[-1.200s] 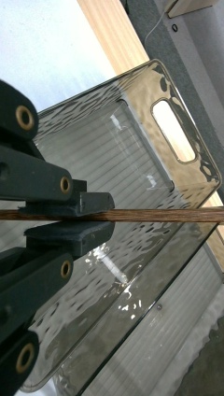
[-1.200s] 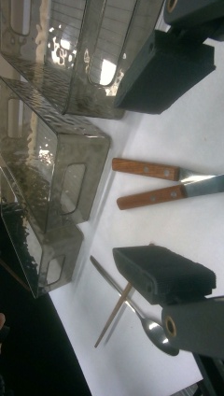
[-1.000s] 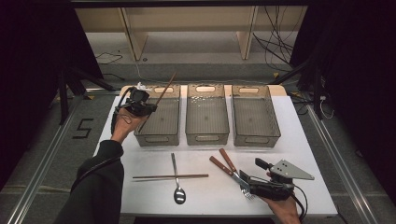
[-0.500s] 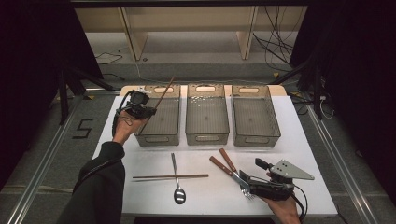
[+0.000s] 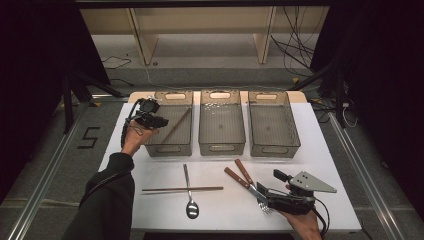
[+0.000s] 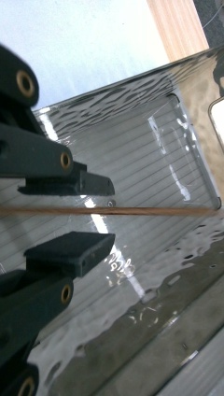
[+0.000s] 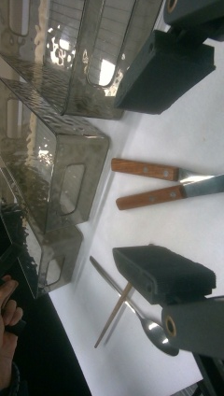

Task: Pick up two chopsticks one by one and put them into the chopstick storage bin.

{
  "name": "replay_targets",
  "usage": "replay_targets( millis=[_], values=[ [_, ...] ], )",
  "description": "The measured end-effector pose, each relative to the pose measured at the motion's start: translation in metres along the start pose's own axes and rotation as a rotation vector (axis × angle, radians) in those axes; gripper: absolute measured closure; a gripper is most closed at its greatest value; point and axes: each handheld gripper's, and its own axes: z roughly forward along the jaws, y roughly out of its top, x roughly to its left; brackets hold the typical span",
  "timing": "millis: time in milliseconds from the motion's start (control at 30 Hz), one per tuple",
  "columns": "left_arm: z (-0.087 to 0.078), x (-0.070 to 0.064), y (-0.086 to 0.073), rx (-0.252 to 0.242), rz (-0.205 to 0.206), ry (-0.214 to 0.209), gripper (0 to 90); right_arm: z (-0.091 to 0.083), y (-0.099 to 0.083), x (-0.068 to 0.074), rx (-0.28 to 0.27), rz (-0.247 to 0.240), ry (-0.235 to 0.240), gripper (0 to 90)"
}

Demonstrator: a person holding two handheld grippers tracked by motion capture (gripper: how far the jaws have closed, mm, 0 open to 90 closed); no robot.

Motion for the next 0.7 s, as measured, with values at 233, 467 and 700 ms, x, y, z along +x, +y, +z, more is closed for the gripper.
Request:
replay_targets(
  millis=[233, 467, 700],
  values=[
    [-0.014, -0.01, 0.003, -0.011, 0.006, -0.043, 49.6, 0.0, 0.0, 0.0, 0.0, 0.001, -0.002, 24.5],
    [-0.035, -0.029, 0.001, -0.029, 0.062, -0.131, 34.3, 0.0, 0.0, 0.0, 0.001, 0.001, -0.004, 24.5],
    [-0.047, -0.045, -0.007, -0.013, 0.123, -0.183, 24.8, 0.0, 0.0, 0.0, -0.001, 0.0, -0.004, 24.5]
  ],
)
